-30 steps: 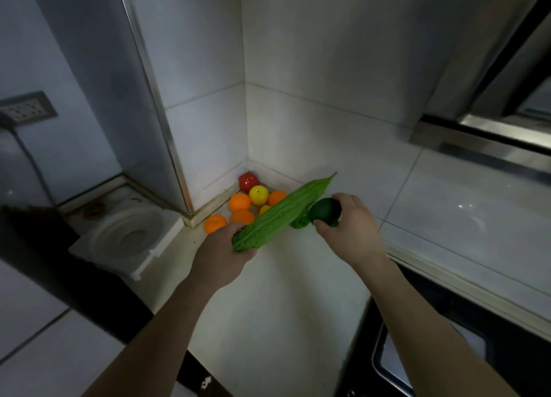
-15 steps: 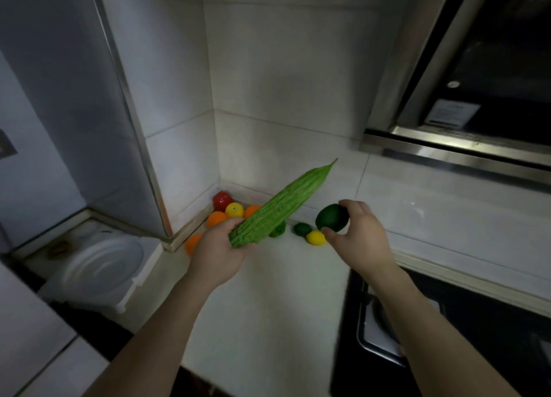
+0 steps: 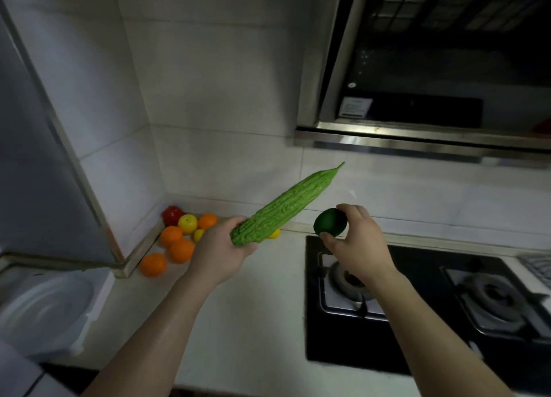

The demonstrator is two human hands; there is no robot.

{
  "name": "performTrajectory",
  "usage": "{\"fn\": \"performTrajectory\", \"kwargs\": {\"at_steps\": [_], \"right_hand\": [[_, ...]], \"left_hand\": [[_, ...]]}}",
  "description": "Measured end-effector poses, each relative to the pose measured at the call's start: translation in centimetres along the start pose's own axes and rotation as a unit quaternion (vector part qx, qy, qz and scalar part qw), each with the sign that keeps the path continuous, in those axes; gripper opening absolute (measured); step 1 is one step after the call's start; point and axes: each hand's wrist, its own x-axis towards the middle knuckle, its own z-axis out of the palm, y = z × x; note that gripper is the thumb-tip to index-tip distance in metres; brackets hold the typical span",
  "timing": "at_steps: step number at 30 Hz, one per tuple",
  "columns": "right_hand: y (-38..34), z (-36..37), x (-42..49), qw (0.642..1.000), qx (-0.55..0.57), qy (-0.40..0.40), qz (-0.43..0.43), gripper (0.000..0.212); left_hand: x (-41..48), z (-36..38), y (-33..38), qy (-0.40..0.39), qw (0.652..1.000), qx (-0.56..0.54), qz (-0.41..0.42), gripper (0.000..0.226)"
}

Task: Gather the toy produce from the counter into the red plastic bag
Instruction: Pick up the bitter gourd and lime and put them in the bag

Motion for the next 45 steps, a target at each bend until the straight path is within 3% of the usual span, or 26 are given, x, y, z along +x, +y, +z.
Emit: {"fn": "performTrajectory", "kwargs": {"at_steps": [24,45], "right_hand": [[20.8,-23.9,-12.9,0.978,-0.099,0.115,0.143,0.062],[38.1,-37.0,-21.2,0.899,-0.178,0.251,0.313,0.053]], "left_hand": [[-3.3,24.2,25.1,-0.134,0.978,-0.067,0.147,0.055],[-3.0,46.9,42.8,-0.294,0.907,-0.108,0.282,0.053]]}}
